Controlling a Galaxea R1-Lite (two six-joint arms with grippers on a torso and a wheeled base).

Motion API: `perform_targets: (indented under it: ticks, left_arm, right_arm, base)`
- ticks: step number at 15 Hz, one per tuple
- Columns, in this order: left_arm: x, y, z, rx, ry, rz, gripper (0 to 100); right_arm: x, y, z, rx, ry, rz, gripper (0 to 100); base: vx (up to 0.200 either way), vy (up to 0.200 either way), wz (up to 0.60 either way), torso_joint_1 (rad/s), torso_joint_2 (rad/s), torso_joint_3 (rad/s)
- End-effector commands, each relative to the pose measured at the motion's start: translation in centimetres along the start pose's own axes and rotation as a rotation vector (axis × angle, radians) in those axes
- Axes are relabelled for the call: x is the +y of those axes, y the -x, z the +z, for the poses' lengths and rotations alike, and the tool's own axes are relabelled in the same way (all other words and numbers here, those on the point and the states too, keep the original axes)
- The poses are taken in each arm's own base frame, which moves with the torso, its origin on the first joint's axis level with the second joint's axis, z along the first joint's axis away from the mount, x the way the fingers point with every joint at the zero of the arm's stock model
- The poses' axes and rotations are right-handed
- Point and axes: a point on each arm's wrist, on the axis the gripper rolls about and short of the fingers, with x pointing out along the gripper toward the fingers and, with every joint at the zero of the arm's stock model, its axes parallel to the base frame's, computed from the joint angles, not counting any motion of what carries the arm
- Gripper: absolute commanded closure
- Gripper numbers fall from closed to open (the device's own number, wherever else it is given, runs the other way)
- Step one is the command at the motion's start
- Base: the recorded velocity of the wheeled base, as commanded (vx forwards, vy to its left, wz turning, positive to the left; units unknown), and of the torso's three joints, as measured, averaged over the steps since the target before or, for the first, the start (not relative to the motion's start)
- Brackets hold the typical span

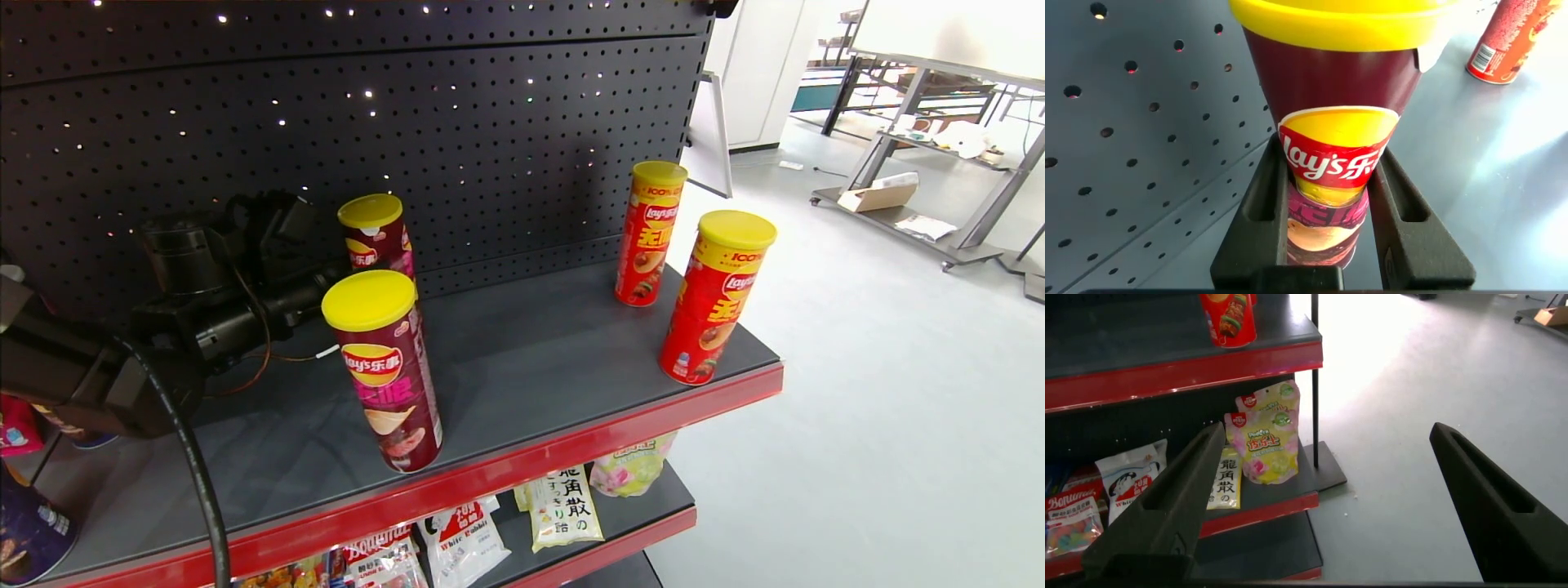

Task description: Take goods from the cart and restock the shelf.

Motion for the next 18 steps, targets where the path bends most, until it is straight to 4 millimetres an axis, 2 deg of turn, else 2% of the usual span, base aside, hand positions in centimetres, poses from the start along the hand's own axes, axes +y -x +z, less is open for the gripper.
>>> perform_targets:
  ticks: [1, 7, 8, 14, 16, 18]
  left_arm:
    - [-0.1, 0.1, 0.0, 0.002, 0.001, -0.005, 100]
    - [-0.6, 0.2, -0.4, 0.017, -0.016, -0.018, 100]
    - [-0.7, 0.5, -0.5, 0.024, -0.036, -0.020, 0]
    - [-0.4, 1.5, 0.8, -0.009, -0.043, 0.004, 0]
    - [-0.4, 2.6, 1.4, -0.024, -0.048, 0.016, 0]
    - [-1.1, 5.0, 1.7, -0.022, -0.047, 0.025, 0]
  right_arm:
    - [0.0, 0.0, 0.0, 0.001, 0.000, 0.000, 0]
    - [0.0, 0.0, 0.0, 0.001, 0.000, 0.000, 0]
    - [0.0, 0.0, 0.0, 0.001, 0.000, 0.000, 0]
    - [0.0, 0.0, 0.0, 0.001, 0.000, 0.000, 0]
    - [0.0, 0.0, 0.0, 0.001, 0.000, 0.000, 0]
    - [0.0, 0.0, 0.0, 0.001, 0.000, 0.000, 0]
  base:
    - [0.000, 0.000, 0.00, 0.000, 0.00, 0.000]
    - [0.000, 0.000, 0.00, 0.000, 0.00, 0.000]
    - [0.000, 0.000, 0.00, 0.000, 0.00, 0.000]
    - [0.000, 0.000, 0.00, 0.000, 0.00, 0.000]
    - [0.000, 0.000, 0.00, 0.000, 0.00, 0.000]
    - [0.000, 0.000, 0.00, 0.000, 0.00, 0.000]
